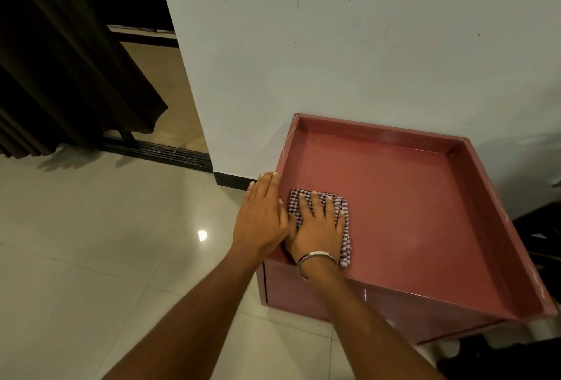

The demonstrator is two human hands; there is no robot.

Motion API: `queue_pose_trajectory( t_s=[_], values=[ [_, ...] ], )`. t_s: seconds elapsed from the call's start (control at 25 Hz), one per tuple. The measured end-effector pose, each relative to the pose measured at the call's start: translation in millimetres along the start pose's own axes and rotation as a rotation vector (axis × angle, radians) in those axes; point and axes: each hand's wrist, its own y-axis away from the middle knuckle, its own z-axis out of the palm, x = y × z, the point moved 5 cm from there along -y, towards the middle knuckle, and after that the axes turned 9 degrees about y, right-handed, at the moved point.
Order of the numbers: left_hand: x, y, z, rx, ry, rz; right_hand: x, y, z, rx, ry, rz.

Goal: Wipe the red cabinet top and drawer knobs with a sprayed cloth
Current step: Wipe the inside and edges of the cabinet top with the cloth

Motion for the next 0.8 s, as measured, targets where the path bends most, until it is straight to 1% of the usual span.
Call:
queue_pose_trajectory(
  t_s=[0.08,0.2,0.32,0.48,0.6,0.72,0.8],
  values=[
    [-3,0,2,0.011,0.032,-0.044,15,-2,-3,0.041,0.005,0.001],
    [-2,1,3,0.016,0.074,-0.099,38,-3,-4,0.046,0.021,0.097],
    [-3,1,6,-0.004,0.107,-0.098,26,1,-4,0.037,0.012,0.145],
    [-6,-1,8,-0.035,0.149,-0.126,-5,14,0,-0.016,-0.001,0.057],
    [-6,1,7,-0.037,0.157,-0.123,7,11,-3,0.022,-0.001,-0.006],
    [-6,0,7,-0.027,0.155,-0.119,35,0,-7,0.069,0.009,0.082],
    [-7,-2,7,-0.022,0.161,-0.129,35,-1,-7,0.070,0.016,0.170]
  ],
)
